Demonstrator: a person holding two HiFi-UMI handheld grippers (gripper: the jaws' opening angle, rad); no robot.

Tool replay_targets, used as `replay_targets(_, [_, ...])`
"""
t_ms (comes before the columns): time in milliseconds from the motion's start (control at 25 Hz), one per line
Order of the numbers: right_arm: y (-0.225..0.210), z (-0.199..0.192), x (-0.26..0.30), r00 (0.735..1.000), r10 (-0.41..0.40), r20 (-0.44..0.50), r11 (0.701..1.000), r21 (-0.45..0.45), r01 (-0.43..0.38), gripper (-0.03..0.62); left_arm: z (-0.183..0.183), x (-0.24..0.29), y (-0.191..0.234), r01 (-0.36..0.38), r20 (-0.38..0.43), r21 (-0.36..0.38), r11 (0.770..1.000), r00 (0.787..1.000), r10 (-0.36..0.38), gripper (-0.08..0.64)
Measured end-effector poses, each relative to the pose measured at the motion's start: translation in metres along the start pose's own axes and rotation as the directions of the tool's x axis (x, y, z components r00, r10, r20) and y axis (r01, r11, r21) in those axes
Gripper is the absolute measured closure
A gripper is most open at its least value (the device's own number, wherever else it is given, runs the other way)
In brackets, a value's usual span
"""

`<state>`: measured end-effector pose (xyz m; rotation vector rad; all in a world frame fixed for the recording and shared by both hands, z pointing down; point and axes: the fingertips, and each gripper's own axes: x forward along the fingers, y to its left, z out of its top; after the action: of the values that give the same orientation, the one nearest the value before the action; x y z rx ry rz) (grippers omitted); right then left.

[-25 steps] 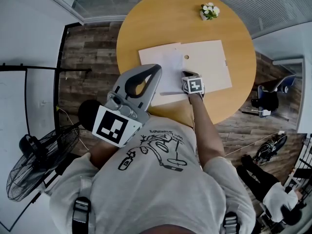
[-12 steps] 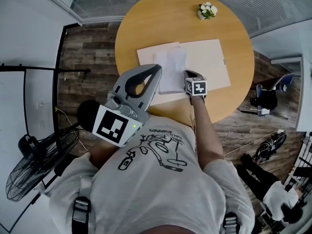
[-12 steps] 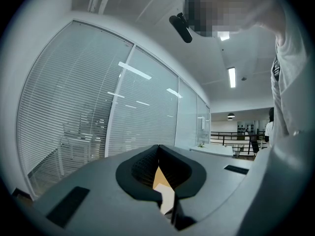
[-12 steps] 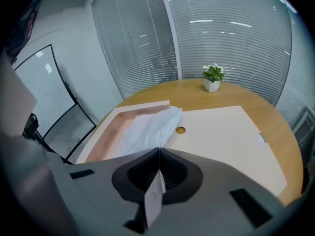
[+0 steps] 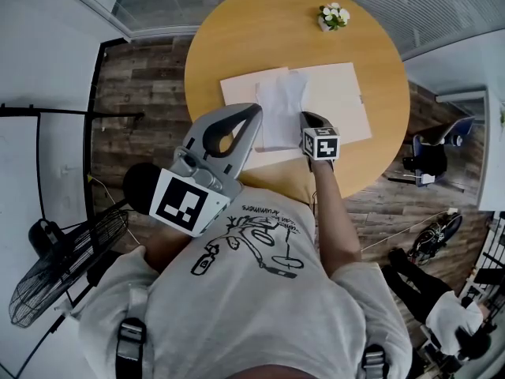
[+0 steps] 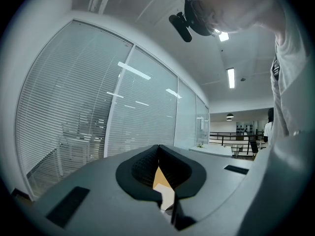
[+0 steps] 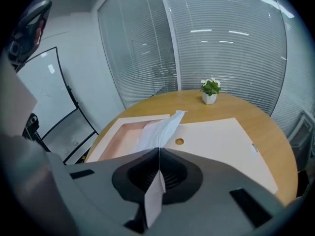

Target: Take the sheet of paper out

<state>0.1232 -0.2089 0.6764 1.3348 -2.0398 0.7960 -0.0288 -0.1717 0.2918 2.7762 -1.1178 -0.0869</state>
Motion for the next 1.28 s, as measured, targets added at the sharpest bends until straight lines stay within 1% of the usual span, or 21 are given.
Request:
replay_targets(80, [0.001, 0.005, -0.005, 1.0, -0.003, 0.017, 1.0, -0.004, 0.003, 0.583, -0.001, 0.0, 0.001, 0.002, -0.008, 0.004, 1.0, 1.0, -0.002, 0.538])
replay_targets(160, [0.001, 0.009, -0.009, 0.999, -0.009, 0.031, 1.0, -0.01, 0.009, 0.583, -0.006, -0.001, 0.003, 0.003, -0.033, 0.016, 1.0, 0.999, -0.002, 0.538])
replay_targets(280, [0.002, 0.013, -0.016, 0.999, -0.018, 0.047, 1.0, -0.016, 0.019, 0.583, -0.007, -0.003, 0.004, 0.003, -0.027, 0.006, 1.0, 1.0, -0.003, 0.54])
replay_targets(480, [0.003, 0.026, -0.029, 0.996, -0.029, 0.084, 0.999, -0.021, 0.031, 0.583, -0.011, -0.004, 0.006, 0.01, -0.06, 0.028, 1.0, 0.998, -0.009, 0.538])
replay_targets(600, [0.005, 0.034, -0.038, 0.994, -0.037, 0.103, 0.999, -0.028, 0.04, 0.583, -0.01, -0.005, 0.006, 0.012, -0.06, 0.025, 1.0, 0.998, -0.011, 0.538])
replay_targets(760, [0.007, 0.046, -0.052, 0.989, -0.033, 0.147, 0.999, -0.008, 0.034, 0.583, -0.009, -0.003, 0.003, 0.016, -0.054, 0.023, 1.0, 0.998, -0.014, 0.538])
replay_targets(1000, [0.01, 0.065, -0.073, 0.98, -0.026, 0.197, 0.999, -0.023, 0.031, 0.583, -0.003, 0.003, -0.001, 0.015, -0.001, -0.006, 1.0, 1.0, -0.015, 0.538])
replay_targets(1080, [0.01, 0.071, -0.08, 0.977, -0.024, 0.213, 0.999, -0.023, 0.03, 0.583, -0.004, 0.005, -0.002, 0.015, -0.008, -0.003, 1.0, 1.0, -0.015, 0.538])
replay_targets(1200, [0.013, 0.08, -0.092, 0.972, -0.025, 0.234, 0.999, -0.038, 0.035, 0.583, -0.009, 0.004, -0.003, 0.018, -0.049, 0.021, 1.0, 0.999, -0.017, 0.538])
replay_targets(1280, [0.016, 0.087, -0.1, 0.969, -0.023, 0.247, 0.998, -0.054, 0.037, 0.583, -0.007, 0.004, -0.004, 0.017, -0.038, 0.014, 1.0, 0.999, -0.016, 0.538])
